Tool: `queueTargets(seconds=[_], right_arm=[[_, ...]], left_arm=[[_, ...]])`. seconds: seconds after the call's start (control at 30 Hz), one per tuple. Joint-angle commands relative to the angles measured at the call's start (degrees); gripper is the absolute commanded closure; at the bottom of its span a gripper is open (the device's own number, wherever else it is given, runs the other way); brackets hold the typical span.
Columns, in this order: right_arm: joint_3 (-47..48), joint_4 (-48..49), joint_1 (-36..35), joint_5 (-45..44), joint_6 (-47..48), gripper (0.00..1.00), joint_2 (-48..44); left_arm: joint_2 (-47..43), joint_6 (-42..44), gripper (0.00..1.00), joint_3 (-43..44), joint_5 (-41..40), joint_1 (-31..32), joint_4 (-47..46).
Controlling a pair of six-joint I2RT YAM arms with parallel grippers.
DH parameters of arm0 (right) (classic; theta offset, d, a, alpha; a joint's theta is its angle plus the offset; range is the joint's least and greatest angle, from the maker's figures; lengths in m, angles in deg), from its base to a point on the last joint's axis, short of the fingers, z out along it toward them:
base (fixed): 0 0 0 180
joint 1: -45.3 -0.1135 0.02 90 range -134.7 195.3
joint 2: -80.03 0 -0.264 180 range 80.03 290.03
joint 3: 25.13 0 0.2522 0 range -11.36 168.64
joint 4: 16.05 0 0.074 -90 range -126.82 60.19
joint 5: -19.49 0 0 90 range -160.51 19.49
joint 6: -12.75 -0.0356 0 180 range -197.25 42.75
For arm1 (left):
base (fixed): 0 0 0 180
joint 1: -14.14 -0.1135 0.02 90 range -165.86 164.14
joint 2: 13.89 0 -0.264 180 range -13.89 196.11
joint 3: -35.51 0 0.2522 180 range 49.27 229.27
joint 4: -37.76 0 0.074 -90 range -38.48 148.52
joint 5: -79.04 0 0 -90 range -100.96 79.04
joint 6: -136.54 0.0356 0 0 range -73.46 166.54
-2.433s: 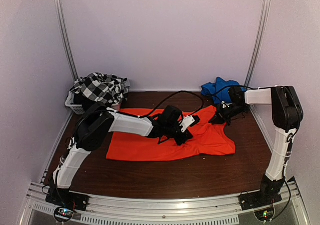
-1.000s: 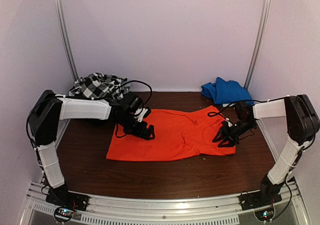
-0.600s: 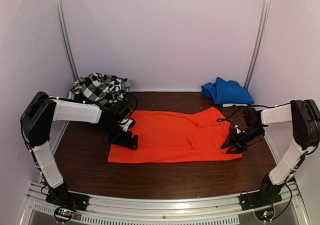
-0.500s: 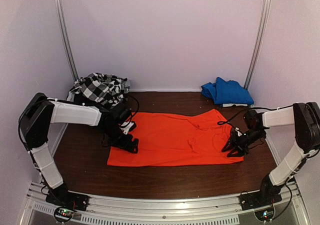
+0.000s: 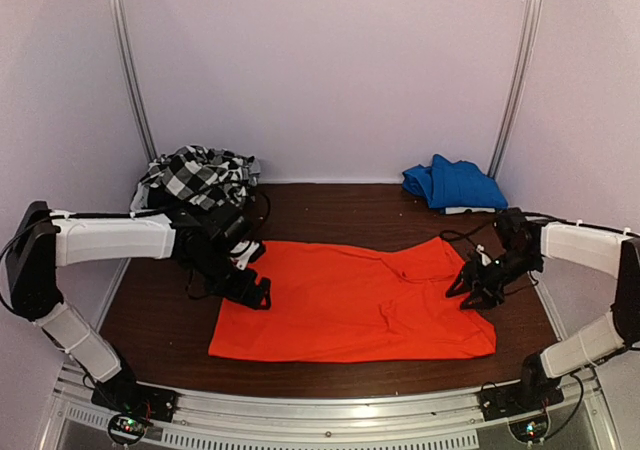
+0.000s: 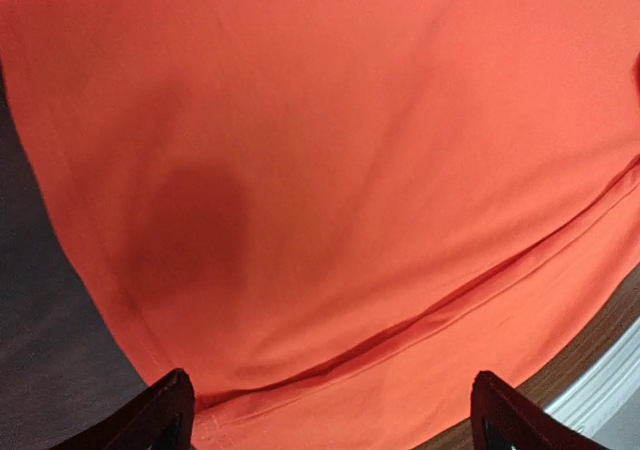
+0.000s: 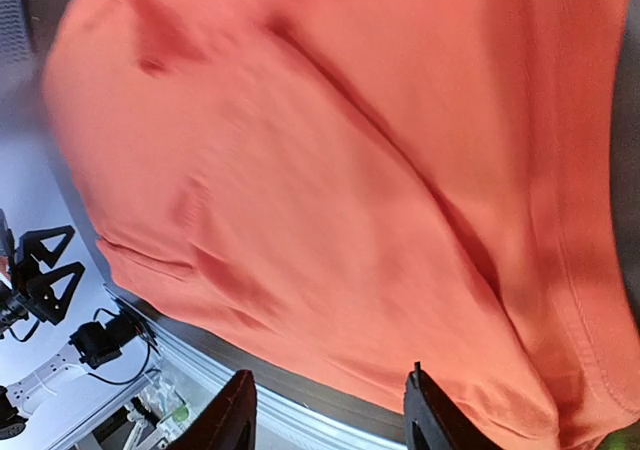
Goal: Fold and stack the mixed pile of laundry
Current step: Move the 1/3-folded T-shirt to the center of the board.
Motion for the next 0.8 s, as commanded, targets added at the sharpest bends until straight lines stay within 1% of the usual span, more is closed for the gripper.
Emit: queueTargets(seconds=[0.0,0.1,0.23,0.33,0.5,0.67,0.77], right_arm=[[10.1,5.8,1.0,-3.5,-3.0,0.49,-0.2],[12.3,6.9,2.3,-3.7,-2.4,0.51,4.9],[13.3,9.8,4.4,-3.5,-3.1,0.53,10.0],[14.2,11.2,5.3,-3.4,-2.7,0.54,12.8],[16.3,14.0,5.5,-2.9,-2.8,0.57,17.6],[18.1,14.8,5.6,-3.8,-2.5,0.61,21.1],[19.5,13.5,5.6,-5.6,-1.4,0.63,23.2]], left_arm=[[-2.2,-3.2,0.02,8.0,0.2,-5.7,-2.8],[0.4,-4.3,0.02,10.9,6.1,-11.9,-5.3],[2.0,-5.6,0.02,13.9,8.2,-16.5,-8.6],[3.9,-5.6,0.02,16.8,6.9,-17.7,-7.3],[5.3,-6.5,0.03,16.8,5.9,-18.7,-9.4],[6.8,-6.5,0.07,17.2,5.7,-19.0,-9.3],[7.3,-6.6,0.08,17.4,5.0,-19.2,-9.1]])
